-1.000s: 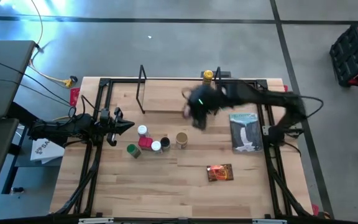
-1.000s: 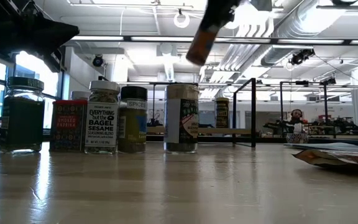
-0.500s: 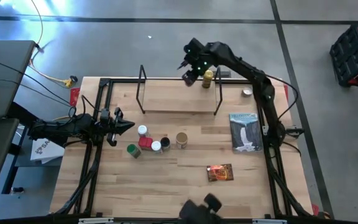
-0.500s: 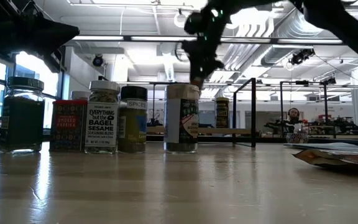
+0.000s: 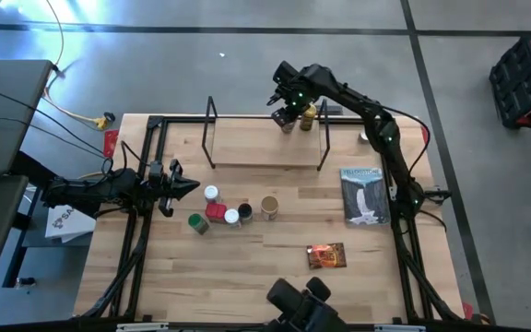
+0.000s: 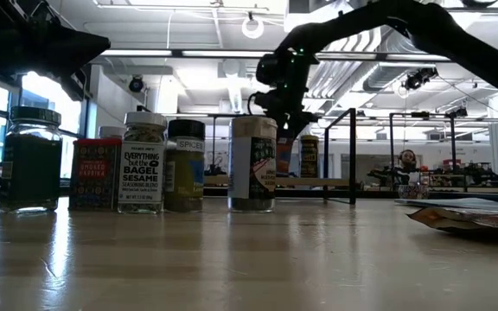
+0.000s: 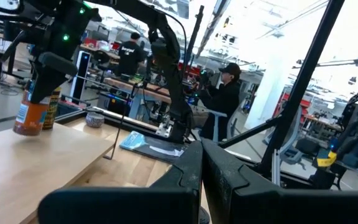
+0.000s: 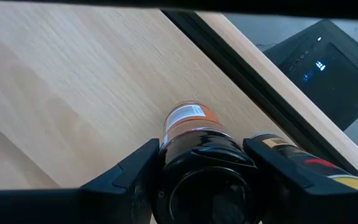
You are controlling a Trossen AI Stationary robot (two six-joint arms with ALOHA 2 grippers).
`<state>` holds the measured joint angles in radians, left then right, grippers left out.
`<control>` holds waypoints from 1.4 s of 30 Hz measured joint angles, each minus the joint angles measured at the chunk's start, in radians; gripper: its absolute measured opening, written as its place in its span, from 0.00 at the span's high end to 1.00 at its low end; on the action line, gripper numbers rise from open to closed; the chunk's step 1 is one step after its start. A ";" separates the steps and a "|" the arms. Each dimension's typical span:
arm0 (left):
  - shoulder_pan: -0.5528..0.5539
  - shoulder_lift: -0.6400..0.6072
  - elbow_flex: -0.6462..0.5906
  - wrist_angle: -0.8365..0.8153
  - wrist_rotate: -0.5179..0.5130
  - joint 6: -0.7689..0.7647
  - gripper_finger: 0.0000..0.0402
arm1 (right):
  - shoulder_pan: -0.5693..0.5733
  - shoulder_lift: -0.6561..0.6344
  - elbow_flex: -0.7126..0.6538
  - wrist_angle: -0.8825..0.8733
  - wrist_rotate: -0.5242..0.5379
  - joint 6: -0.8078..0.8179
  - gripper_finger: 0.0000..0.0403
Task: Shelf spices
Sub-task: Put the orange seasoning bottle on the shelf
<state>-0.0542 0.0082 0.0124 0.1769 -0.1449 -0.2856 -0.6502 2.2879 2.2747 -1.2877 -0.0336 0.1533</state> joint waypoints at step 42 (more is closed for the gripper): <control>0.000 0.000 0.000 0.000 0.004 -0.007 0.99 | 0.045 -0.060 0.067 0.027 0.272 -0.206 0.35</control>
<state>-0.0541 0.0082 0.0124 0.1764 -0.1405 -0.2925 -0.6053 2.2280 2.3421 -1.2603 0.2385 -0.0523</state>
